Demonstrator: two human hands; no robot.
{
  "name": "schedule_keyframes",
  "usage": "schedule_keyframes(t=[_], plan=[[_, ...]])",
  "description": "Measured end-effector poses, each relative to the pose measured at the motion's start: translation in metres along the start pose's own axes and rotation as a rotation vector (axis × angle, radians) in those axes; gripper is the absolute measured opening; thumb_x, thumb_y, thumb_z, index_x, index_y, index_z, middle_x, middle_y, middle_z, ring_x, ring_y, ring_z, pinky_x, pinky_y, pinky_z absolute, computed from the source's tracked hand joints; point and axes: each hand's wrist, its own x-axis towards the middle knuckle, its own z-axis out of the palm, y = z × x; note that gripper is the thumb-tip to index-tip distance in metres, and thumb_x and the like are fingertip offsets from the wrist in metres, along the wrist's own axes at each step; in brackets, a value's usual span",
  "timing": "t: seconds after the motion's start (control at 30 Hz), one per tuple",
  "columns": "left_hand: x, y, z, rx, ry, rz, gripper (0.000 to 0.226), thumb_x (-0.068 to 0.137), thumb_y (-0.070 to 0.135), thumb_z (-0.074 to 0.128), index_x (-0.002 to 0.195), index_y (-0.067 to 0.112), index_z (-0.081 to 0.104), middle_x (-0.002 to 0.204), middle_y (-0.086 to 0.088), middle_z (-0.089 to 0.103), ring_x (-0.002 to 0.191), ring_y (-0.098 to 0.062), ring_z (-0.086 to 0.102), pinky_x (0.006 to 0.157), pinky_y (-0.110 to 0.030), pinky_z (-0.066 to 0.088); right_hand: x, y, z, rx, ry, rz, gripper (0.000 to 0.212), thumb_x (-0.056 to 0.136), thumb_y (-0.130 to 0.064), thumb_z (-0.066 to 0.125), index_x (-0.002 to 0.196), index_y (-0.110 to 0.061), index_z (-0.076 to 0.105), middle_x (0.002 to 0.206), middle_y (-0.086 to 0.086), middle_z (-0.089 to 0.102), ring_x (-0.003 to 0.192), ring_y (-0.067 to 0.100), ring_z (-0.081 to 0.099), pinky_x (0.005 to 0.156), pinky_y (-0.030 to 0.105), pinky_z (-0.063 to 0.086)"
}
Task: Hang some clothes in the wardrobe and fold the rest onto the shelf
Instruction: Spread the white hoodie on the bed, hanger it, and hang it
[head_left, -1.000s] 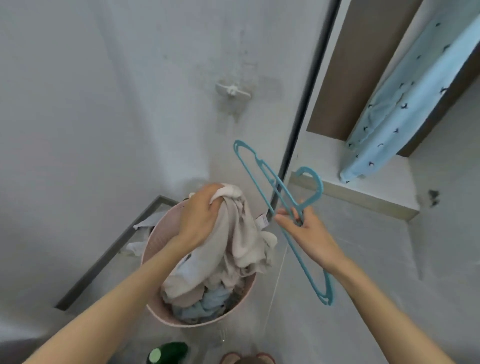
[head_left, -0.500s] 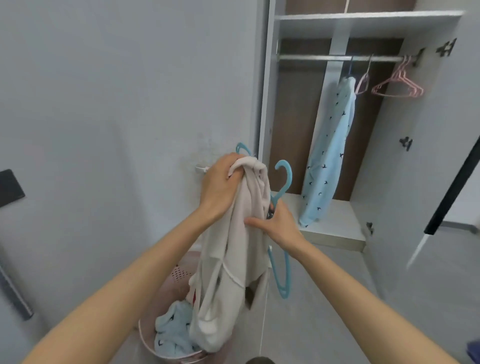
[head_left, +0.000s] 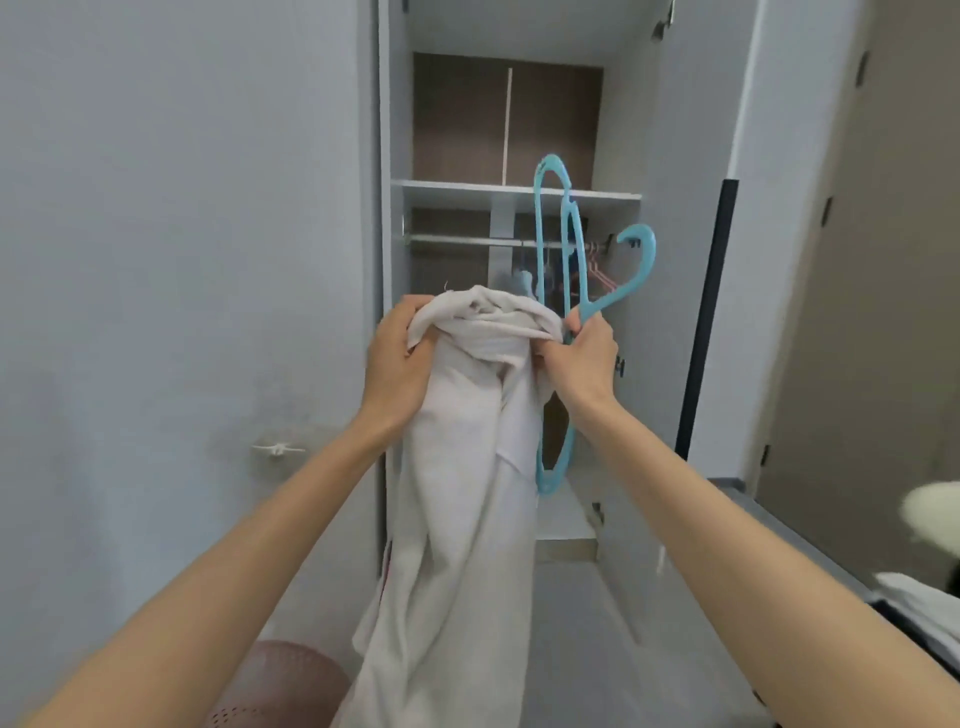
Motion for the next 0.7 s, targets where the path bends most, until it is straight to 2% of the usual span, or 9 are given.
schedule_keyframes(t=[0.1,0.23,0.3,0.43,0.53,0.7], plan=[[0.024,0.020,0.037,-0.087,-0.045,0.067,0.018,0.097,0.007,0.048,0.107,0.017,0.060,0.100,0.015,0.060,0.099,-0.009,0.057,0.085,-0.018,0.044,0.029,-0.019,-0.044,-0.030,0.105,-0.053,0.041,0.081,0.004,0.058,0.066,-0.019,0.028,0.066,-0.005,0.037,0.057,0.009,0.032,0.048,0.009,0.033],[0.045,0.062,0.102,-0.293,-0.103,0.120,0.016,0.098,0.011,0.049,0.110,0.015,0.060,0.102,0.011,0.062,0.097,-0.006,0.057,0.086,-0.018,0.046,0.054,-0.039,-0.121,-0.113,0.266,-0.166,0.038,0.075,0.006,0.053,0.066,-0.018,0.025,0.061,-0.005,0.029,0.058,0.013,0.024,0.050,0.020,0.025],[0.047,0.092,0.133,-0.409,-0.129,0.159,0.016,0.098,0.010,0.049,0.109,0.016,0.059,0.102,0.011,0.062,0.095,-0.002,0.057,0.084,-0.016,0.046,0.058,-0.051,-0.165,-0.190,0.357,-0.209,0.039,0.074,0.007,0.052,0.065,-0.018,0.023,0.060,-0.005,0.028,0.058,0.015,0.024,0.051,0.022,0.025],[0.036,0.156,0.196,-0.621,-0.205,0.191,0.018,0.097,0.007,0.050,0.107,0.020,0.057,0.099,0.013,0.061,0.093,0.001,0.058,0.085,-0.016,0.046,0.049,-0.078,-0.257,-0.323,0.493,-0.274,0.038,0.075,0.006,0.053,0.065,-0.018,0.026,0.059,-0.006,0.031,0.057,0.012,0.027,0.054,0.024,0.029],[0.019,0.203,0.237,-0.728,-0.265,0.181,0.016,0.097,0.008,0.051,0.103,0.022,0.056,0.097,0.012,0.062,0.090,-0.002,0.058,0.082,-0.018,0.047,0.033,-0.099,-0.323,-0.428,0.581,-0.300,0.036,0.075,0.006,0.052,0.065,-0.018,0.028,0.059,-0.005,0.032,0.057,0.012,0.028,0.050,0.019,0.028],[-0.023,0.284,0.285,-0.917,-0.354,0.165,0.013,0.097,0.009,0.051,0.103,0.020,0.056,0.093,0.015,0.060,0.082,0.010,0.055,0.076,-0.009,0.043,-0.006,-0.132,-0.416,-0.649,0.704,-0.319,0.034,0.077,0.003,0.054,0.064,-0.019,0.030,0.058,-0.007,0.035,0.056,0.012,0.033,0.052,0.022,0.031]])
